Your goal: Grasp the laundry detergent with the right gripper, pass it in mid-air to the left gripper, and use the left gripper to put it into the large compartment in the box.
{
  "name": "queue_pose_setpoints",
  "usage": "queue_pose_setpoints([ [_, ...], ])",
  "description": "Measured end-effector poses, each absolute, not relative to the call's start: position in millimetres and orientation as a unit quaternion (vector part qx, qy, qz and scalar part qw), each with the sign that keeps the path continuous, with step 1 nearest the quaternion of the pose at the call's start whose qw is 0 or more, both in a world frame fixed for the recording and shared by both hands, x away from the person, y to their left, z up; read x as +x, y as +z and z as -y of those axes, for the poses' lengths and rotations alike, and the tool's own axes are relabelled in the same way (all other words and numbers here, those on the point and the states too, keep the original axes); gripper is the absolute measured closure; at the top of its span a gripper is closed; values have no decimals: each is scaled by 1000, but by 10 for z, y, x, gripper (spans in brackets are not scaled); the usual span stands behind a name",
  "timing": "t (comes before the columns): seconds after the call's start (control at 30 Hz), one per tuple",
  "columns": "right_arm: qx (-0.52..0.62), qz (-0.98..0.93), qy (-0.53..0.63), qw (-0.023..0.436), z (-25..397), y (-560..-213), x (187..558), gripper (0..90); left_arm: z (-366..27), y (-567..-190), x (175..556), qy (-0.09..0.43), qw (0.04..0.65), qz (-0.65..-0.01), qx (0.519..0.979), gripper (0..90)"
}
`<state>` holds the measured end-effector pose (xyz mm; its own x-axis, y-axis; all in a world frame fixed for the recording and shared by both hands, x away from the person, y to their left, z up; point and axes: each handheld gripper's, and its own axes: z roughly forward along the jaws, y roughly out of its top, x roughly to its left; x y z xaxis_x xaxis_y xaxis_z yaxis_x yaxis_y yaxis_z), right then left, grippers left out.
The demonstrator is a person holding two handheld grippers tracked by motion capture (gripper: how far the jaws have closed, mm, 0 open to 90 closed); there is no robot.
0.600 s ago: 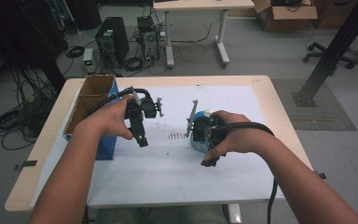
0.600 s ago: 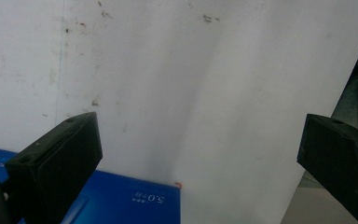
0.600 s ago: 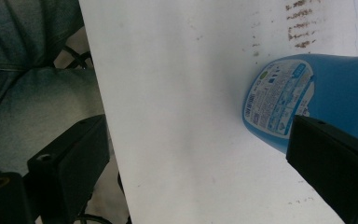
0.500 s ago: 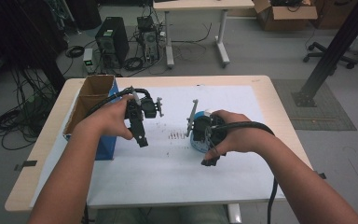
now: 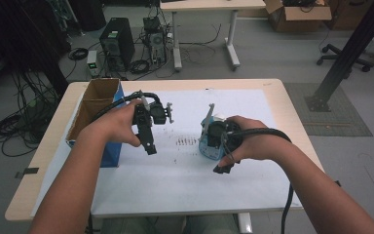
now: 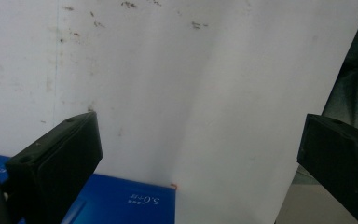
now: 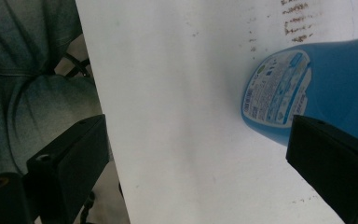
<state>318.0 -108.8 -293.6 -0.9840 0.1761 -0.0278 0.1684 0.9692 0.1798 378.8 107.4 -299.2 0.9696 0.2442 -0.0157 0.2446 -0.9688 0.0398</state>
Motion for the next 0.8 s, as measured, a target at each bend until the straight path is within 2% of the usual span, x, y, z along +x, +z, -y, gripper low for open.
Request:
queue_pose_setpoints([
  [0.43,117,-986,113,31,1443,-2970,3099,62,-1068,-2871,3569,-4,29,-100,995,2],
  [0.8,145,-976,151,53,1707,-3122,3200,62,-1030,-2813,3402,-3,30,-77,997,2],
])
